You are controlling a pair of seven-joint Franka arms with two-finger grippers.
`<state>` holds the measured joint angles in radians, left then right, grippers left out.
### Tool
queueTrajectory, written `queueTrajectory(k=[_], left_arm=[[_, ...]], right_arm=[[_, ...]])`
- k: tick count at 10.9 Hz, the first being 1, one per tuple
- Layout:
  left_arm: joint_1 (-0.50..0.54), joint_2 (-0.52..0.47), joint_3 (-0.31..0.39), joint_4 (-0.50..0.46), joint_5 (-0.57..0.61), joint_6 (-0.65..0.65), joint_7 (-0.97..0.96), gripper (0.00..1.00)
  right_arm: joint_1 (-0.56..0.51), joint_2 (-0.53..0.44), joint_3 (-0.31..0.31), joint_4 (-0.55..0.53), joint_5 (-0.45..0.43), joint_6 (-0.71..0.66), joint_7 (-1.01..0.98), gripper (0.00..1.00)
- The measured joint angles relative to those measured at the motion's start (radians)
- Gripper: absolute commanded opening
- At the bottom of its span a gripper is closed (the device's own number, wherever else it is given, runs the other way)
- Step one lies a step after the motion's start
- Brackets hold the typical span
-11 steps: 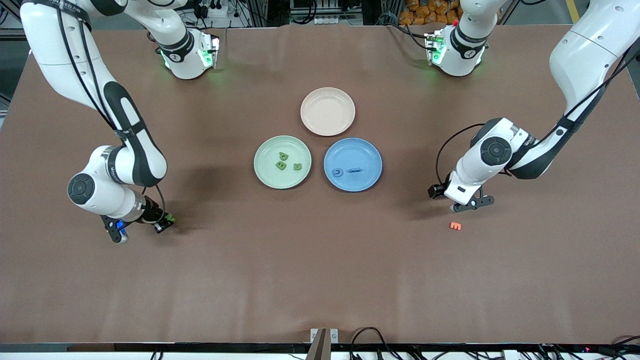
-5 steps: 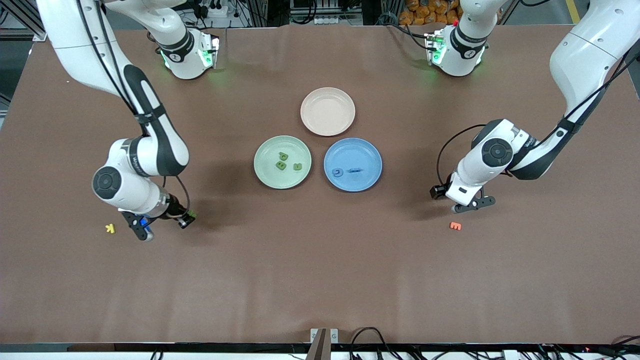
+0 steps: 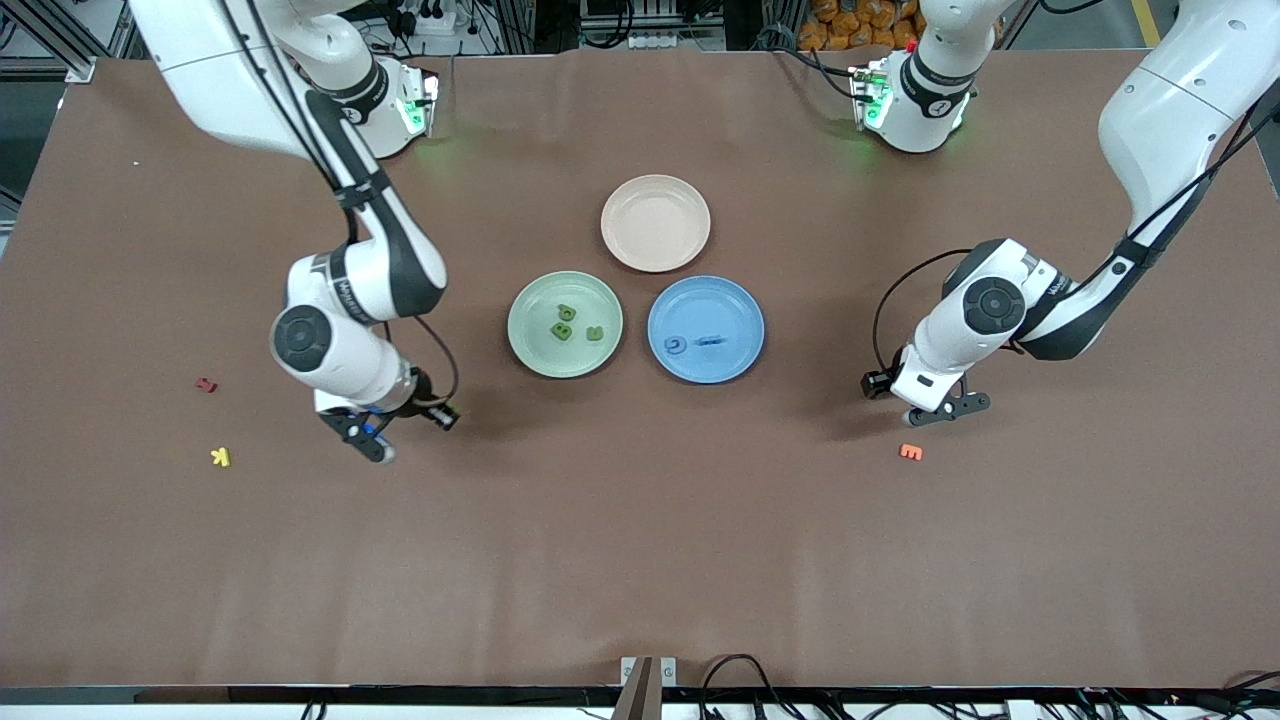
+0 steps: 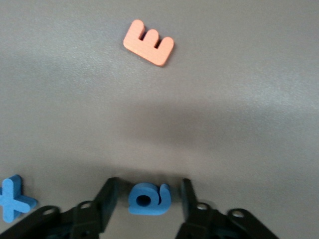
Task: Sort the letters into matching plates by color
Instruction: 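Carry the N to the green plate while the left gripper carries e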
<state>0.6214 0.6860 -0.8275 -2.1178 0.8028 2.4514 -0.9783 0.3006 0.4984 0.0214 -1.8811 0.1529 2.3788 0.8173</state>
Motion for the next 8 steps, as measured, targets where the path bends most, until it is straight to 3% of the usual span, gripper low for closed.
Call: queueTrajectory(k=[1, 2, 3, 8], left_arm=[[-0.004, 0.0, -0.001, 0.001, 0.0, 0.003, 0.0, 0.31], [-0.005, 0.0, -0.002, 0.002, 0.0, 0.004, 0.0, 0.19], [-0.006, 0.0, -0.002, 0.002, 0.0, 0.004, 0.0, 0.0], [-0.013, 0.0, -0.002, 0.005, 0.0, 0.004, 0.0, 0.0]], right_arm=[[0.034, -0.002, 0.002, 0.001, -0.001, -0.014, -0.034, 0.21], [0.066, -0.004, 0.003, 0.005, -0.002, -0.032, -0.085, 0.21], [0.095, -0.009, 0.004, 0.007, -0.002, -0.049, -0.139, 0.21], [0.212, -0.029, 0.005, 0.008, -0.02, -0.086, -0.335, 0.21]])
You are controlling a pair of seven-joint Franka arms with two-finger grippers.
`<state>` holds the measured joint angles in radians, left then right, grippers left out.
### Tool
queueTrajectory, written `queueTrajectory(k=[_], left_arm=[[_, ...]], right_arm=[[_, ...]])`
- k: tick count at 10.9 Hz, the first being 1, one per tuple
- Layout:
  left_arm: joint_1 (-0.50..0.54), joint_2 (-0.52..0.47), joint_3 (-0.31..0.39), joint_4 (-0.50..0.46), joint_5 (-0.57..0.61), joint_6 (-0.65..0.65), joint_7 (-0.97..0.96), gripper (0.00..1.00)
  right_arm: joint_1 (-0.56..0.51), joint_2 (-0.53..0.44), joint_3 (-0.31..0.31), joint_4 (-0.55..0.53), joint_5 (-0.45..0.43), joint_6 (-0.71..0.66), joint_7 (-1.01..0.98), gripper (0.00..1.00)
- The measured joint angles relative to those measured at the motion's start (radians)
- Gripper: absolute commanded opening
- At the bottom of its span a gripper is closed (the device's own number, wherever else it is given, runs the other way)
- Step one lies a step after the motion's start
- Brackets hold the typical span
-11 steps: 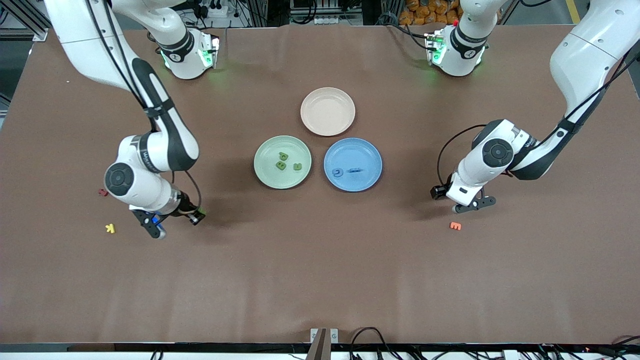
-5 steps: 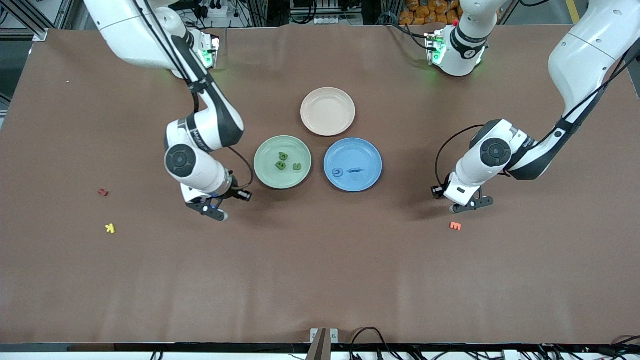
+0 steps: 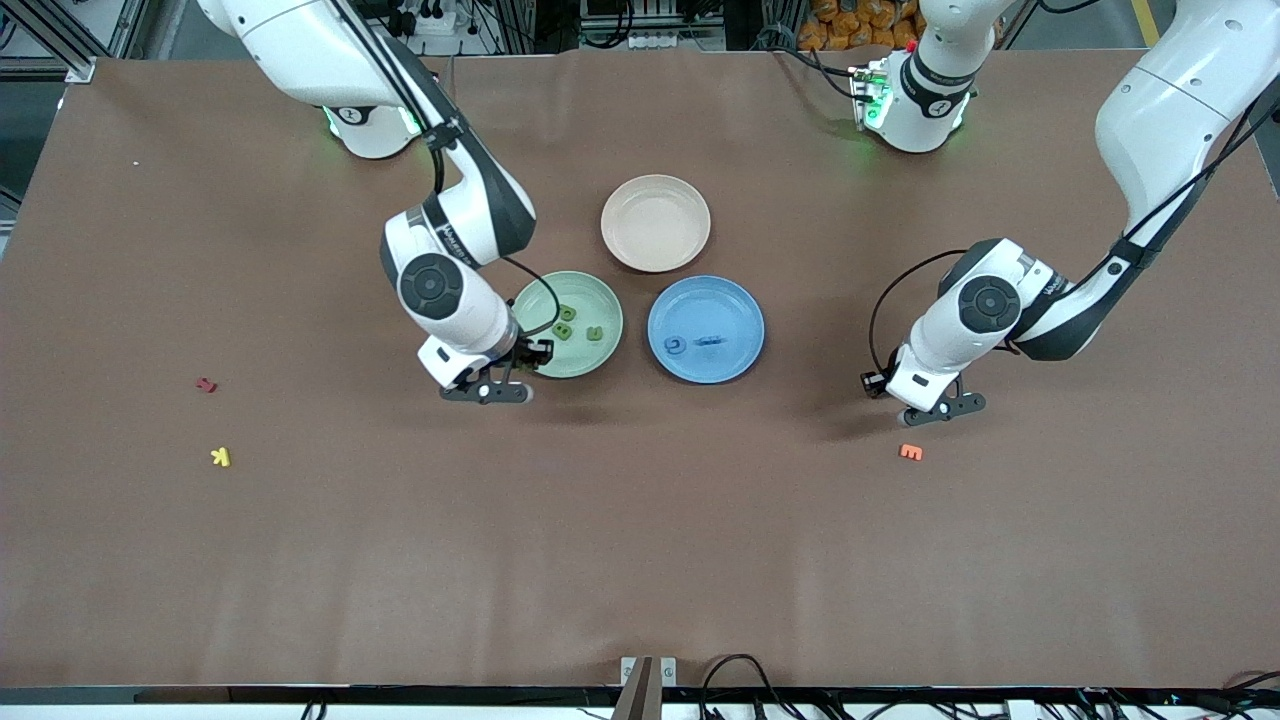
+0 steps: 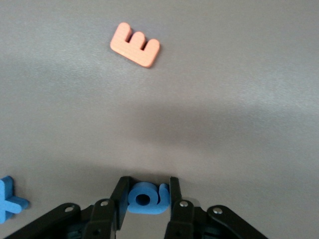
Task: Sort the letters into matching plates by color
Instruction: 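Carry the N to the green plate while the left gripper carries e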
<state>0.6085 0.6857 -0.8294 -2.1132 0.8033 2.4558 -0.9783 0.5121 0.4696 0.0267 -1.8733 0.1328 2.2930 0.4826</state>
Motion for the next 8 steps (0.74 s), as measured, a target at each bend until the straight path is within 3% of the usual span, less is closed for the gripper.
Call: queueTrajectory(k=[3, 7, 8], left_arm=[[-0.028, -0.004, -0.006, 0.009, 0.0, 0.0, -0.018, 0.0], [-0.065, -0.005, -0.046, 0.039, -0.003, -0.065, -0.083, 0.0], [-0.071, -0.005, -0.068, 0.055, -0.003, -0.1, -0.092, 0.0]], right_arm=[[0.053, 0.0, 0.0, -0.001, -0.088, -0.012, -0.057, 0.21], [0.121, 0.007, 0.0, -0.005, -0.132, -0.016, -0.105, 0.22], [0.134, 0.011, 0.0, -0.006, -0.136, -0.016, -0.105, 0.34]])
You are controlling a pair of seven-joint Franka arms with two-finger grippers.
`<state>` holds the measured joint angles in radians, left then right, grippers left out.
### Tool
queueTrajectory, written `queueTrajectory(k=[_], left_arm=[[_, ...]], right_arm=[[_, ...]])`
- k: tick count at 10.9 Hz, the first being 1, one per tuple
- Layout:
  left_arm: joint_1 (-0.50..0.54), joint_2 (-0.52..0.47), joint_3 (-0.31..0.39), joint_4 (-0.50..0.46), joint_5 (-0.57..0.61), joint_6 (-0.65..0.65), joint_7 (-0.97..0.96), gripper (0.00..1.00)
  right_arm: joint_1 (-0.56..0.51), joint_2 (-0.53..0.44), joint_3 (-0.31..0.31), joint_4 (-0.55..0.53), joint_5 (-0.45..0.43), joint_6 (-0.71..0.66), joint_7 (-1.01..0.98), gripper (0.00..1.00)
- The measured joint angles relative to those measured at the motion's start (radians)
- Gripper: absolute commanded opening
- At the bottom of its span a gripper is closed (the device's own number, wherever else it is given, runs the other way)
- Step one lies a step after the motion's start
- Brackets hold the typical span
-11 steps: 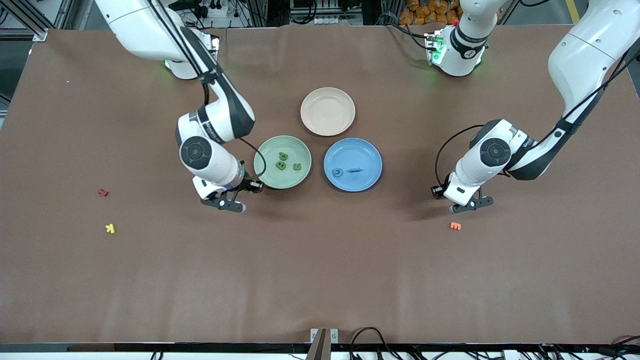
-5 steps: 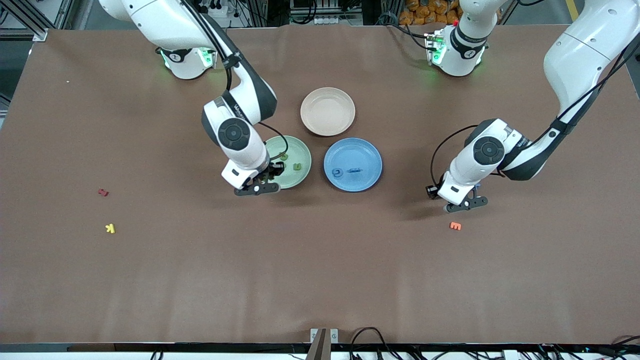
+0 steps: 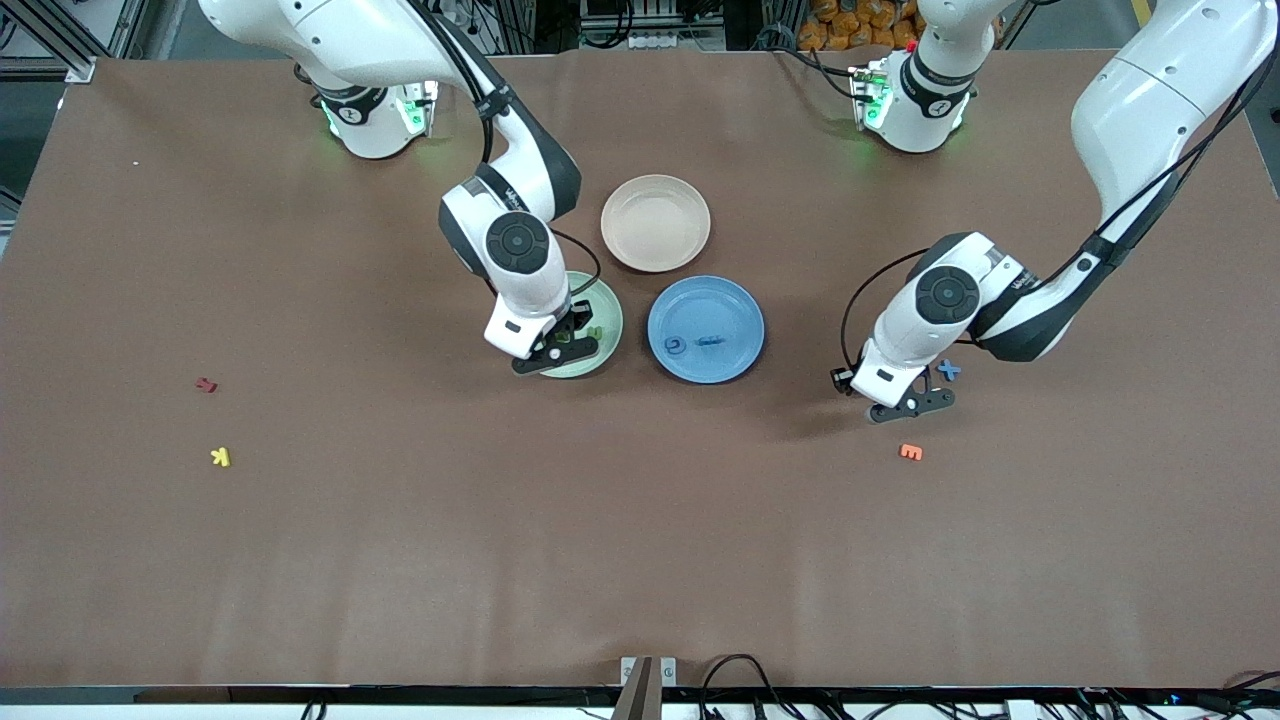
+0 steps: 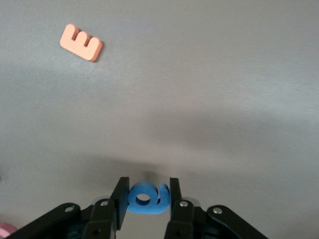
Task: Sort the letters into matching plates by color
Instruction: 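Carry the N to the green plate while the left gripper carries e, then open the right gripper over the green plate while the left releases e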
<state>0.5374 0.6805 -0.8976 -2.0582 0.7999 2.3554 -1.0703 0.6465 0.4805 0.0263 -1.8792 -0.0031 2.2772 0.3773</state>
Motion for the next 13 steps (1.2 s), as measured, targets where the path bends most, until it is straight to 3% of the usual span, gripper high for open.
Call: queueTrajectory(k=[1, 2, 8, 13], left_arm=[[-0.002, -0.001, -0.022, 0.016, -0.011, -0.034, -0.008, 0.0], [-0.004, -0.002, -0.042, 0.033, -0.032, -0.061, -0.012, 0.0], [-0.073, -0.003, -0.091, 0.062, -0.062, -0.111, -0.099, 0.0], [-0.246, -0.003, -0.091, 0.134, -0.063, -0.154, -0.292, 0.0]], right_arm=[[0.009, 0.002, 0.0, -0.001, -0.001, 0.0, 0.0, 0.8], [0.013, 0.003, 0.0, -0.001, -0.001, 0.0, 0.0, 1.0], [0.013, 0.002, -0.007, -0.001, -0.002, 0.0, 0.0, 1.0], [-0.03, -0.005, -0.055, 0.002, -0.003, 0.0, -0.053, 1.0]])
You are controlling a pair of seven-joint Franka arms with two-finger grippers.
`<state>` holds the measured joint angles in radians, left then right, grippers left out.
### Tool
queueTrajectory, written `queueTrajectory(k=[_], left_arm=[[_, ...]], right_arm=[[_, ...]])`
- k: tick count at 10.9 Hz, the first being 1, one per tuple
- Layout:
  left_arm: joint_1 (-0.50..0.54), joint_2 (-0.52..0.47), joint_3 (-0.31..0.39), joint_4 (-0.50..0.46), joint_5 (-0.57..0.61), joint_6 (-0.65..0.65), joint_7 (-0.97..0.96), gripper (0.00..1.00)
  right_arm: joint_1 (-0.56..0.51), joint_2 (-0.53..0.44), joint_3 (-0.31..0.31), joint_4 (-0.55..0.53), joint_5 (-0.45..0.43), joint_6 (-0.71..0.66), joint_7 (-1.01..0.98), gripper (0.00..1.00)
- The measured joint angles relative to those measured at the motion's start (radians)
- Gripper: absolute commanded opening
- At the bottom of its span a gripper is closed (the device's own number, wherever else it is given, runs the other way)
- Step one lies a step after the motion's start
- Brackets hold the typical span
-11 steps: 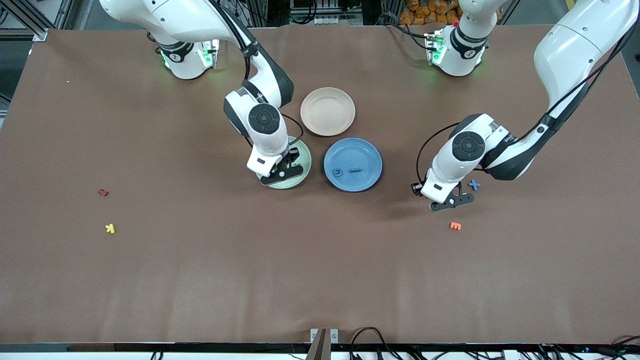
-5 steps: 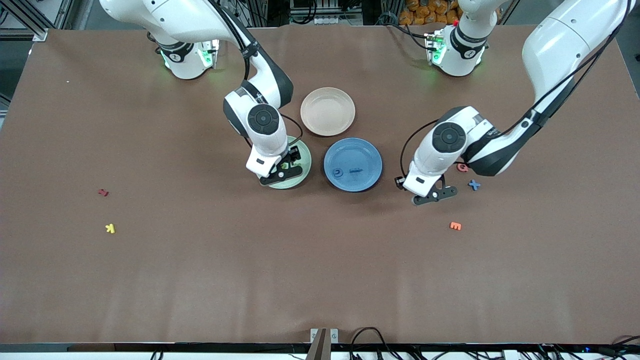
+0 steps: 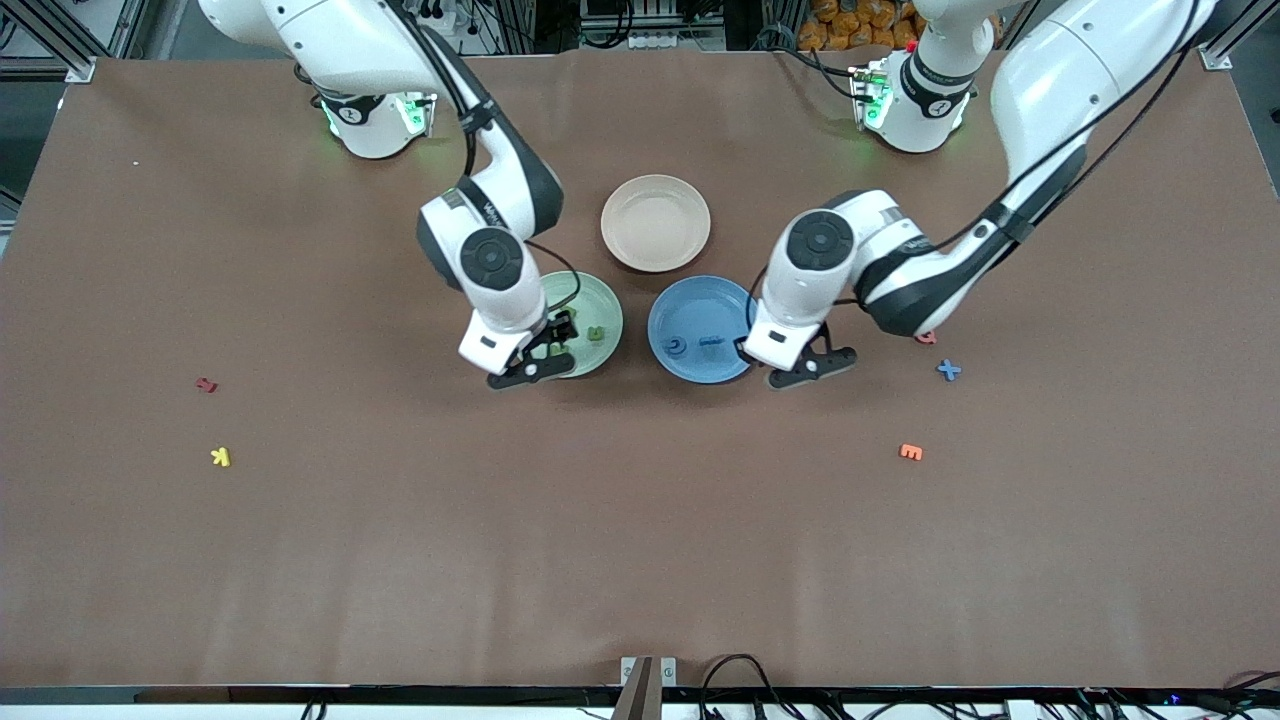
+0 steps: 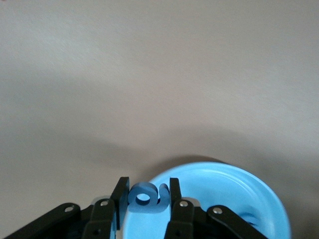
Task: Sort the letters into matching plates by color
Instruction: 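Open the right gripper over the green plate while the left releases e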
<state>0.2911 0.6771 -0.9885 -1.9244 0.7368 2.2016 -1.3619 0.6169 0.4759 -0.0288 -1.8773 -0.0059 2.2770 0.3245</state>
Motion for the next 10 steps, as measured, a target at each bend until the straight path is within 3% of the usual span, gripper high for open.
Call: queueTrajectory(k=[7, 8, 10], left_arm=[[-0.261, 0.001, 0.021, 0.033, -0.002, -0.112, -0.34, 0.0], [-0.291, 0.001, 0.038, 0.034, -0.002, -0.113, -0.354, 0.99], [-0.346, 0.003, 0.099, 0.05, -0.002, -0.113, -0.356, 1.0]], right_arm=[[-0.265, -0.002, -0.019, 0.004, -0.014, 0.002, -0.196, 1.0], [-0.31, -0.002, -0.02, 0.006, -0.015, 0.006, -0.208, 1.0], [-0.411, -0.002, -0.02, 0.018, -0.015, 0.012, -0.258, 1.0]])
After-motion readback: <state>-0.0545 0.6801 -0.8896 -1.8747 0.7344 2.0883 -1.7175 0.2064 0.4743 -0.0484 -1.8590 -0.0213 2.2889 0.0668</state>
